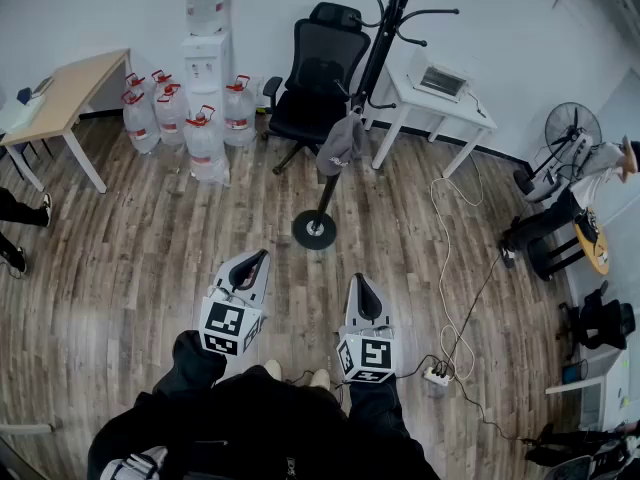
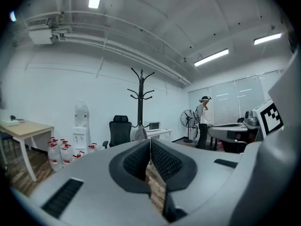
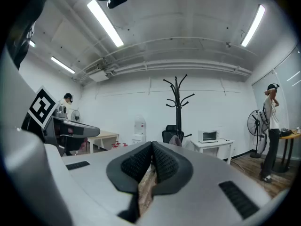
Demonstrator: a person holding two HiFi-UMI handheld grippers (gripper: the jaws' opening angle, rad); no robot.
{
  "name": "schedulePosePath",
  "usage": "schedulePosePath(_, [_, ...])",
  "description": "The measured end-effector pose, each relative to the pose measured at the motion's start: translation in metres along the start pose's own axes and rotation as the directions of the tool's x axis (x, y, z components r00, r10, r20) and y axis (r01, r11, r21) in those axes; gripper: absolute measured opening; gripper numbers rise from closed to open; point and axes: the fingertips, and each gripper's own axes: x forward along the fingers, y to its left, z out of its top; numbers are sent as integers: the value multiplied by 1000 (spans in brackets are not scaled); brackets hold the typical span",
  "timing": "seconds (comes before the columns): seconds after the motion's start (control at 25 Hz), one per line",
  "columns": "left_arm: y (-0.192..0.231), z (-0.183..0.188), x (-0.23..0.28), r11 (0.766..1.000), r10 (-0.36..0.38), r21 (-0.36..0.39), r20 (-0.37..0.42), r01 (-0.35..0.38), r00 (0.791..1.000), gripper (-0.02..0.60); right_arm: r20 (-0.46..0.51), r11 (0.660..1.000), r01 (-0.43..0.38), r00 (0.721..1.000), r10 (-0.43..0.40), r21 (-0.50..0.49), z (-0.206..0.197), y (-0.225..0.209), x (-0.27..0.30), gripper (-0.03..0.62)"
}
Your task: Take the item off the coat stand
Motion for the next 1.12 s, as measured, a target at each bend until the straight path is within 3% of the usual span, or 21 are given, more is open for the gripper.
schedulePosePath(0.52, [13,0,-2,1000,0,-1,0,0,1000,25,7,1000,7,1000,-7,4,2,9,9,15])
schedulePosePath(1.12, [43,-3,16,999,41,-7,1,-41,999,25,-2,999,-47,999,47,-3,-8,19,54,15])
